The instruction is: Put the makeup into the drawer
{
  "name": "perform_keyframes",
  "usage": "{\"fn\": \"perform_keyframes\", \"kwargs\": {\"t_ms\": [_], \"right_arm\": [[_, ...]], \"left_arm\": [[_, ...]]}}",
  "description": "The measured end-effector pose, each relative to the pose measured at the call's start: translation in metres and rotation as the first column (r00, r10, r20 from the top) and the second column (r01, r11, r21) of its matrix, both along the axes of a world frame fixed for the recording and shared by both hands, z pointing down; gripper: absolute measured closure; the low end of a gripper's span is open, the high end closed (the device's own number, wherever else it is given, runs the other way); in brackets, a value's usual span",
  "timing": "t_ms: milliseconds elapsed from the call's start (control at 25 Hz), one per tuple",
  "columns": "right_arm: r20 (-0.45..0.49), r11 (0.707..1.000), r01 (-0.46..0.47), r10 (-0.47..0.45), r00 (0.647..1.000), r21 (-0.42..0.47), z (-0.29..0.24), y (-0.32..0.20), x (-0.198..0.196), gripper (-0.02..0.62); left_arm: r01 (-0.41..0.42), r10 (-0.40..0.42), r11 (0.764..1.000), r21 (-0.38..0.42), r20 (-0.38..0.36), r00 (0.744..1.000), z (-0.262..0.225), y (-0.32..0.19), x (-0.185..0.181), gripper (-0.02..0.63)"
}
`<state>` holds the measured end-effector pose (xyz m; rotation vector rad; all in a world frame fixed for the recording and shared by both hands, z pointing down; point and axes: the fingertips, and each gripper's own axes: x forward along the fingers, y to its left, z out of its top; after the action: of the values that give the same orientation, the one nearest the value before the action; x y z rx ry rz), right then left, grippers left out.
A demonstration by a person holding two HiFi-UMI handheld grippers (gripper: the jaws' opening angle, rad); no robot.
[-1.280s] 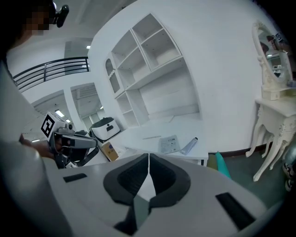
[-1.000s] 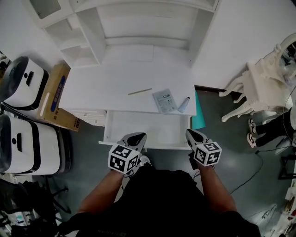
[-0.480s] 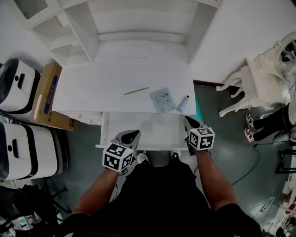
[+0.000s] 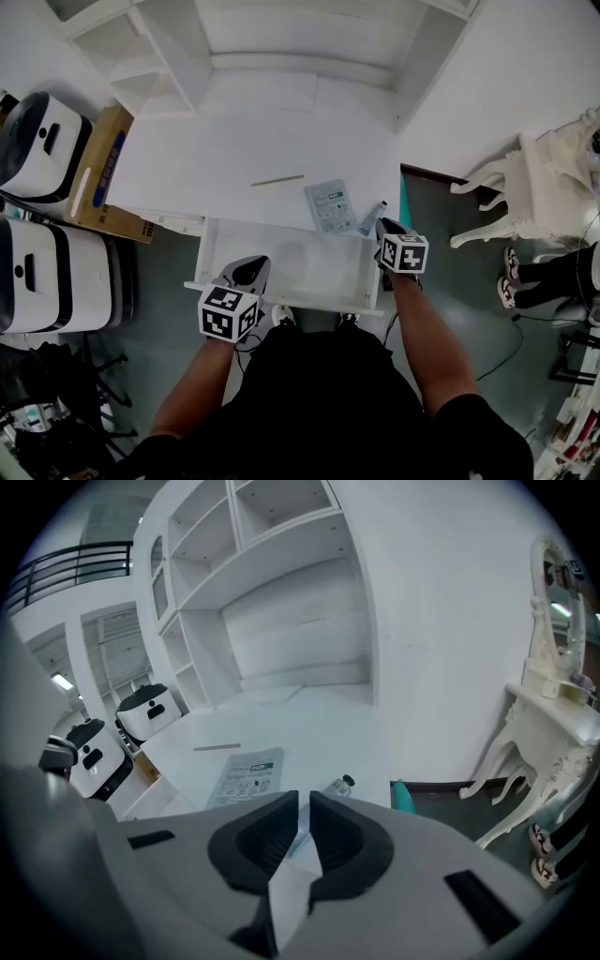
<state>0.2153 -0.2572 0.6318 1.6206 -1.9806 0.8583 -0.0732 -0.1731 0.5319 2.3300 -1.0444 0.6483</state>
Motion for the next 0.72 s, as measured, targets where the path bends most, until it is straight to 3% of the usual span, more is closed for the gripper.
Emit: {"fn": "perform_keyframes", "kwargs": {"t_ms": [80,160,320,720], "right_arm": [[0.012,1.000,-0.002,0.002,1.000,-0.023,0.011,-0.008,0.004,0.557],[0.019,0.999,-0.006,0.007,1.000,-0.050,0.018,-0.015,0.006,0.481],[0.033,0.994,-0.032,0.035,0.999,-0.100,0.033,-0.026,0.009,0.428],[0.066,0.970,-0.140,0.155,0.986,-0.198,0.059,-0.039,0.014,0.410]], "left_arm": [[0.020,-0.020,1.000,-0.007,0.005,1.000,0.001,-0.001,0.003,0.595],[0.024,-0.024,1.000,-0.013,0.007,1.000,0.002,-0.001,0.010,0.595],[0.012,-0.011,1.000,-0.016,0.018,1.000,0.003,0.002,0.023,0.595],[0.066,-0.065,0.997,-0.028,0.034,0.997,0.002,0.009,0.010,0.595]]}}
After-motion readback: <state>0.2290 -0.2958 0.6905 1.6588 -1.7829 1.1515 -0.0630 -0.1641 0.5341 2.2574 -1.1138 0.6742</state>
